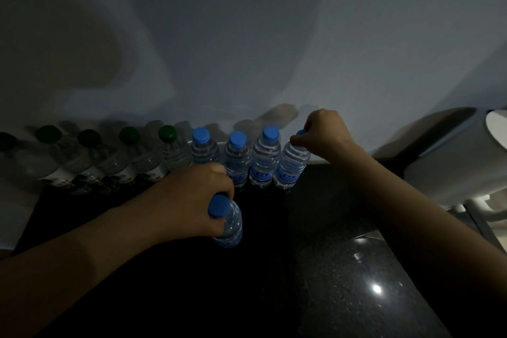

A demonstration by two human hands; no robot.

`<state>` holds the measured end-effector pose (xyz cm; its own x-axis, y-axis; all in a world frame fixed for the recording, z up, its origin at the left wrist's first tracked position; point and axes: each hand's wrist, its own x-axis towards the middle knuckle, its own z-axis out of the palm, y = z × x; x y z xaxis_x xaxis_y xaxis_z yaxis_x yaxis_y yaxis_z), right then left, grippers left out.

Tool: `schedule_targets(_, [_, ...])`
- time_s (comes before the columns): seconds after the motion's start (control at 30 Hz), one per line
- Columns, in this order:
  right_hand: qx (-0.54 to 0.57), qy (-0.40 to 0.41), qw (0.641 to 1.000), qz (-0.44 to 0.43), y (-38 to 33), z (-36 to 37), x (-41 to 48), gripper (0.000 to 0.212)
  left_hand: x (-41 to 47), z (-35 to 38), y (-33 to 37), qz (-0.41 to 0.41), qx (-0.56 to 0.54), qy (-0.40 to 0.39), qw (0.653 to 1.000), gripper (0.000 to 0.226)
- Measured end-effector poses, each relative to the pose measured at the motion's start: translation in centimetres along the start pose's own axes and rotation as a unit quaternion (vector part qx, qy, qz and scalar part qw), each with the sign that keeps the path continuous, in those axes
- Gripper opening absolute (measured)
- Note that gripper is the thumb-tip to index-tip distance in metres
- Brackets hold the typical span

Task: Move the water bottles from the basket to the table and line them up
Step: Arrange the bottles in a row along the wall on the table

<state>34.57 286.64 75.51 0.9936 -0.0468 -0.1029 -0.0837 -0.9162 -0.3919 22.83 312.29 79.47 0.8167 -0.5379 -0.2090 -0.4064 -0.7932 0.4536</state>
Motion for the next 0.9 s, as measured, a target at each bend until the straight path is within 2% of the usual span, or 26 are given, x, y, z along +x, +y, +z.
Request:
schedule_targets(0.23, [-0.023, -0.005, 1.000, 0.002, 0.4, 0.1, 0.1, 0.034, 0.2, 0.1, -0.2, 0.005, -0.010, 0.011, 1.000, 0.020])
schedule_targets(0.43, [-0.013, -0.006, 1.000, -0.013, 1.0, -0.2, -1.1, 0.040, 1.3, -0.2, 0.4, 0.019, -0.021, -0.016, 0.999, 0.019])
schedule_targets(0.57, [0.023, 0.013, 1.000, 0.014, 3.1, -0.6, -3.9, 0.047, 3.1, -0.5, 1.6, 0.025, 0.021, -0.023, 0.999, 0.016])
schedule_targets(0.7, [0.033, -0.004, 0.998, 0.046, 6.8, 0.7, -9.1, 0.030, 5.6, -0.4, 3.7, 0.052, 0.054, -0.014, 0.997, 0.019])
schedule_targets(0.9, [0.047, -0.040, 0.992, 0.112, 11.7, 1.2, -15.4, 0.038, 11.2, 0.5, 7.7, 0.093, 0.068, -0.022, 0.993, 0.022])
